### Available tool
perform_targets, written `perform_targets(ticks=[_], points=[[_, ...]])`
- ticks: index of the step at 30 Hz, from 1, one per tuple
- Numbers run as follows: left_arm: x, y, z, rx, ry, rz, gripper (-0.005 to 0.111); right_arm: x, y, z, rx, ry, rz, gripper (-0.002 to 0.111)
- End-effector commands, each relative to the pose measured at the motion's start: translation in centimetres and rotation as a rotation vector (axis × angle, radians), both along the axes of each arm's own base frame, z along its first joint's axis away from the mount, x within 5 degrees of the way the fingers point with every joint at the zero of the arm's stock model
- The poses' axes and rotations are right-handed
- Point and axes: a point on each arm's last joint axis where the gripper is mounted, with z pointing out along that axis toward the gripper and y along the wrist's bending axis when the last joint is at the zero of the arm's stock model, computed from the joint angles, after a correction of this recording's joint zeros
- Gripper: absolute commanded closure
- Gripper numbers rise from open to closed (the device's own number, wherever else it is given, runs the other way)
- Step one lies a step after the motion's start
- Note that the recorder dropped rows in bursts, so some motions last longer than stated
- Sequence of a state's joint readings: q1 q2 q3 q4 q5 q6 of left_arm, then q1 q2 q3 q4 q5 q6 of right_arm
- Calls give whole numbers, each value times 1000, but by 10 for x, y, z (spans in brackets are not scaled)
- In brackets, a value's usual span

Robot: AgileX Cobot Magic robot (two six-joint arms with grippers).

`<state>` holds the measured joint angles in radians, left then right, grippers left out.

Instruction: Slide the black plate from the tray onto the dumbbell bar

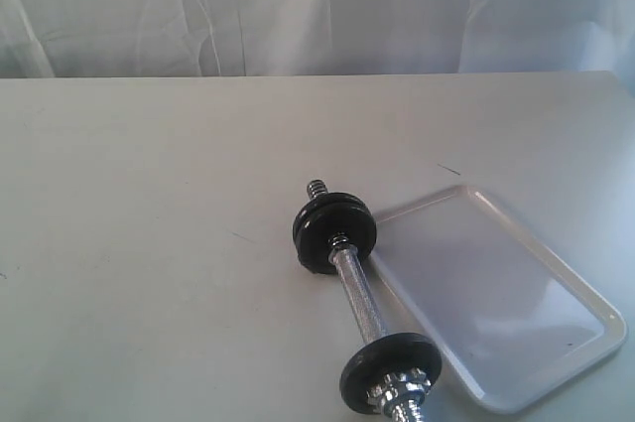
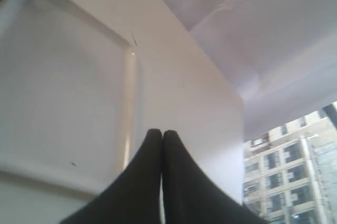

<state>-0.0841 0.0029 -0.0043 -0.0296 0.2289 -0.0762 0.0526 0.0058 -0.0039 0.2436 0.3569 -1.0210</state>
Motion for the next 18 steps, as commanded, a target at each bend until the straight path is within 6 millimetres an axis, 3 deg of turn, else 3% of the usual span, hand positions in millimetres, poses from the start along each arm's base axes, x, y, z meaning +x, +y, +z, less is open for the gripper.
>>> perform_targets(ticks=[1,18], points=[[0,0,-1,-8,-1,3,107,1,-7,0,-218,-39,-28,108],[0,0,-1,-8,-1,3,107,1,-8,0,-250,-39,-30,108]])
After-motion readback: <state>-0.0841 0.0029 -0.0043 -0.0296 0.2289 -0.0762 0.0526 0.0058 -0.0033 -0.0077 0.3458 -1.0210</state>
